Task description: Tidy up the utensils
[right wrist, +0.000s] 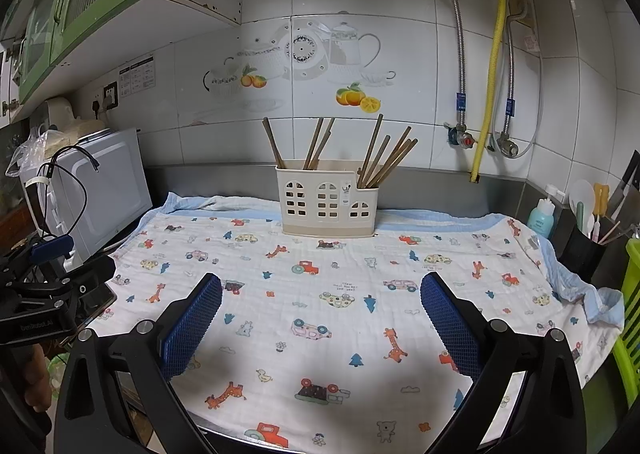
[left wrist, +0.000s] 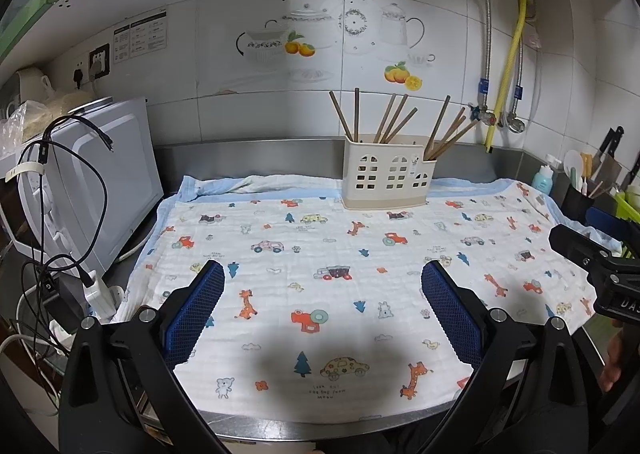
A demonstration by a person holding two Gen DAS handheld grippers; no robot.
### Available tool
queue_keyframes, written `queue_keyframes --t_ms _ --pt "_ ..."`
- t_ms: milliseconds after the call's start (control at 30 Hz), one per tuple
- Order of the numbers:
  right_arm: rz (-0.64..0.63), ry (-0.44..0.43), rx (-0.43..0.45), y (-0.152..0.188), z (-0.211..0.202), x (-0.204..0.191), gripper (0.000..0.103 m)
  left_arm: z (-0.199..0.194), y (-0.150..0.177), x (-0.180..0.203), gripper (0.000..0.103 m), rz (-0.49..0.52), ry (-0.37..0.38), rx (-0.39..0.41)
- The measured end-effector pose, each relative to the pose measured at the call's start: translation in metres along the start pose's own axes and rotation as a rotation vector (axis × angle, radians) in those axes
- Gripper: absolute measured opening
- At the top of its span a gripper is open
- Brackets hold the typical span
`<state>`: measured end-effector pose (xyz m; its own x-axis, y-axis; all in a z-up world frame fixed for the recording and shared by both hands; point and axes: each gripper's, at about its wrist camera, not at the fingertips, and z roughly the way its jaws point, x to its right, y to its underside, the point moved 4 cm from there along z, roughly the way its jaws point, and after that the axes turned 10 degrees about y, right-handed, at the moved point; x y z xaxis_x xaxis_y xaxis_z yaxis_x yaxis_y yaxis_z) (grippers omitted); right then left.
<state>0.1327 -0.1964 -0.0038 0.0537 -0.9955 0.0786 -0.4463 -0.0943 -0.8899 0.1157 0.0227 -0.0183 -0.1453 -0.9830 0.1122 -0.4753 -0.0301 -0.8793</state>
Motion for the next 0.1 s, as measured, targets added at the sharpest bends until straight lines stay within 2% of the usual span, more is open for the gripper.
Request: queue_keyframes --t_ms 100 --pt "0.002 -0.001 -0.001 0.0 0.0002 0.0002 0.096 0.0002 0.0 -0.0001 0.098 0.0 -0.001 0.0"
